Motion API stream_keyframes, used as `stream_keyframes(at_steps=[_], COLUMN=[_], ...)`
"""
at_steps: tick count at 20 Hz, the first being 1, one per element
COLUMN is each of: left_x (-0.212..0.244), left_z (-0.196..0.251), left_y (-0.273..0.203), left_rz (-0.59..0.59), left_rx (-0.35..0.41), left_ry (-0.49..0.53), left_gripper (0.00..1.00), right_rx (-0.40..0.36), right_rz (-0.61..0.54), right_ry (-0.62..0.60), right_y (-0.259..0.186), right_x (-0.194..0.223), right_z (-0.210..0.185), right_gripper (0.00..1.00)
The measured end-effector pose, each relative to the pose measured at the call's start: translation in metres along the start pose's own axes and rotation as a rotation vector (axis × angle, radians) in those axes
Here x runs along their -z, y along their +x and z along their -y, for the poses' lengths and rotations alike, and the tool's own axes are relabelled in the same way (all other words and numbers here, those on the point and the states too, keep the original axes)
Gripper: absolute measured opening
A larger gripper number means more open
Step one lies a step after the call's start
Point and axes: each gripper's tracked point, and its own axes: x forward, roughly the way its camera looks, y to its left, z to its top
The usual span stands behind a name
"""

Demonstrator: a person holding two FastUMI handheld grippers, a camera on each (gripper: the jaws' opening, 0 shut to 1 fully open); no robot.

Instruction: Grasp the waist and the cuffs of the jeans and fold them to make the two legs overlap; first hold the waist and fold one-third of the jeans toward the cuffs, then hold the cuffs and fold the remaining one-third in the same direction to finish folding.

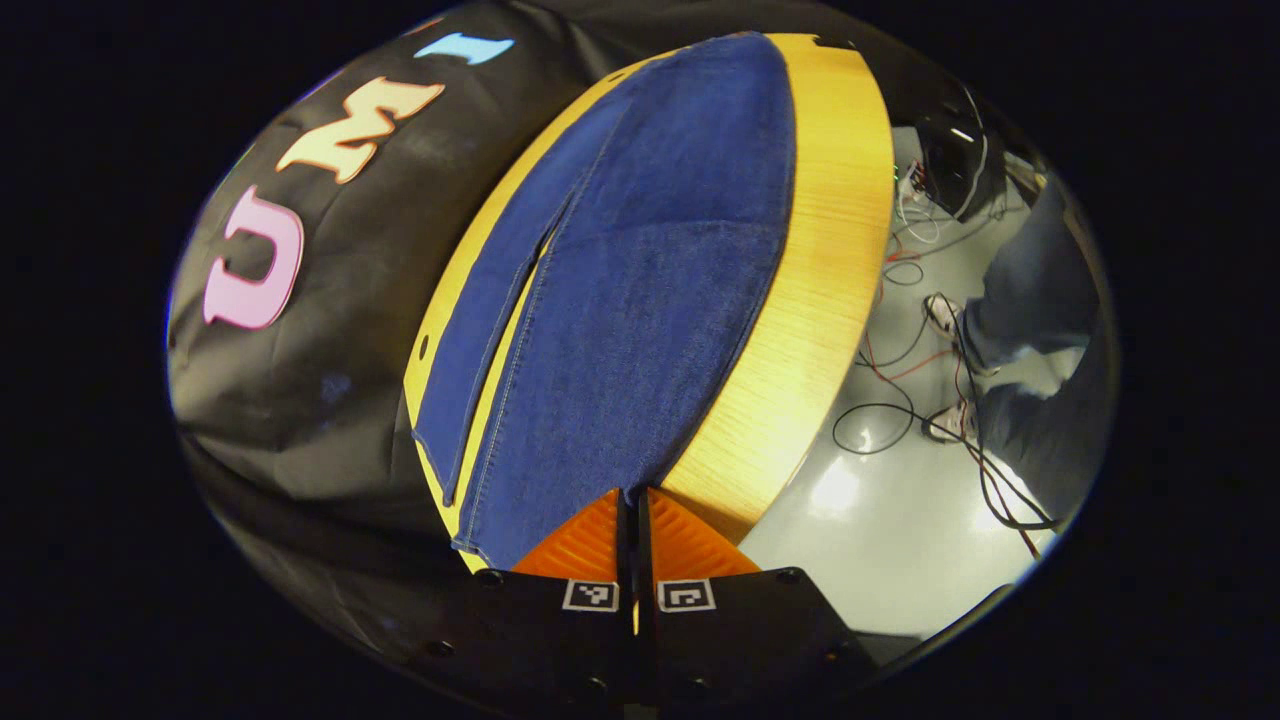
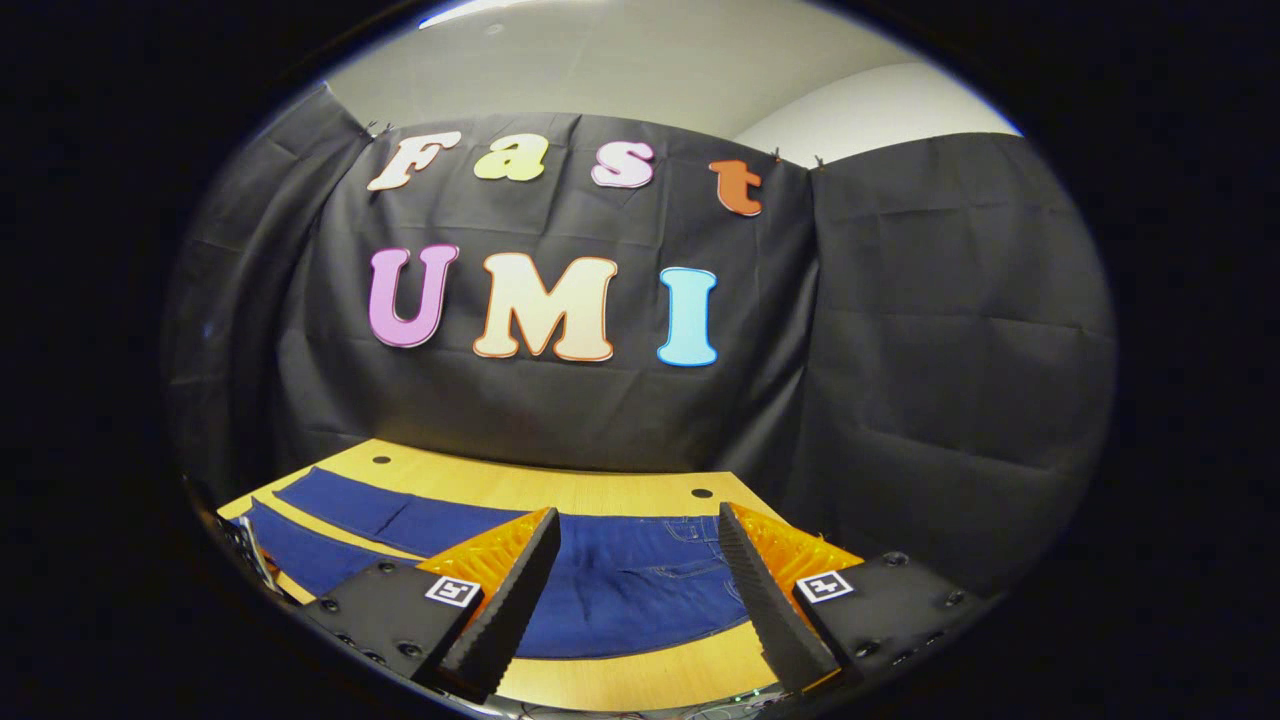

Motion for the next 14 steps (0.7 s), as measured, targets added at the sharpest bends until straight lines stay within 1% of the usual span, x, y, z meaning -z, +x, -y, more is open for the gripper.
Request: stream_keyframes(at_steps=[2, 3, 6, 9, 11, 13, 14], left_x=[0.001, 0.001, -0.001, 0.001, 0.002, 0.003, 0.003], left_z=[0.002, 0.001, -0.001, -0.002, -0.002, -0.003, -0.002], left_y=[-0.001, 0.001, 0.003, 0.004, 0.005, 0.006, 0.006], left_rz=[-0.017, -0.032, -0.031, -0.050, -0.063, -0.078, -0.091], left_rx=[-0.001, 0.002, 0.002, -0.014, -0.014, 0.000, 0.007], left_ry=[-0.007, -0.008, -0.019, 0.022, 0.031, 0.012, -0.002], left_gripper=[0.00, 0.00, 0.00, 0.00, 0.00, 0.00, 0.00], right_rx=[-0.040, -0.055, -0.074, -0.106, -0.143, -0.179, -0.195], right_rz=[-0.046, -0.078, -0.170, -0.257, -0.314, -0.357, -0.389], right_ry=[-0.060, -0.102, -0.266, -0.380, -0.473, -0.584, -0.617], right_y=[0.011, 0.015, 0.024, 0.034, 0.040, 0.046, 0.048], right_x=[0.019, 0.032, 0.072, 0.114, 0.143, 0.165, 0.180], right_z=[0.007, 0.015, 0.044, 0.062, 0.070, 0.079, 0.082], right_gripper=[0.97, 0.98, 0.99, 0.99, 0.99, 1.00, 0.99])
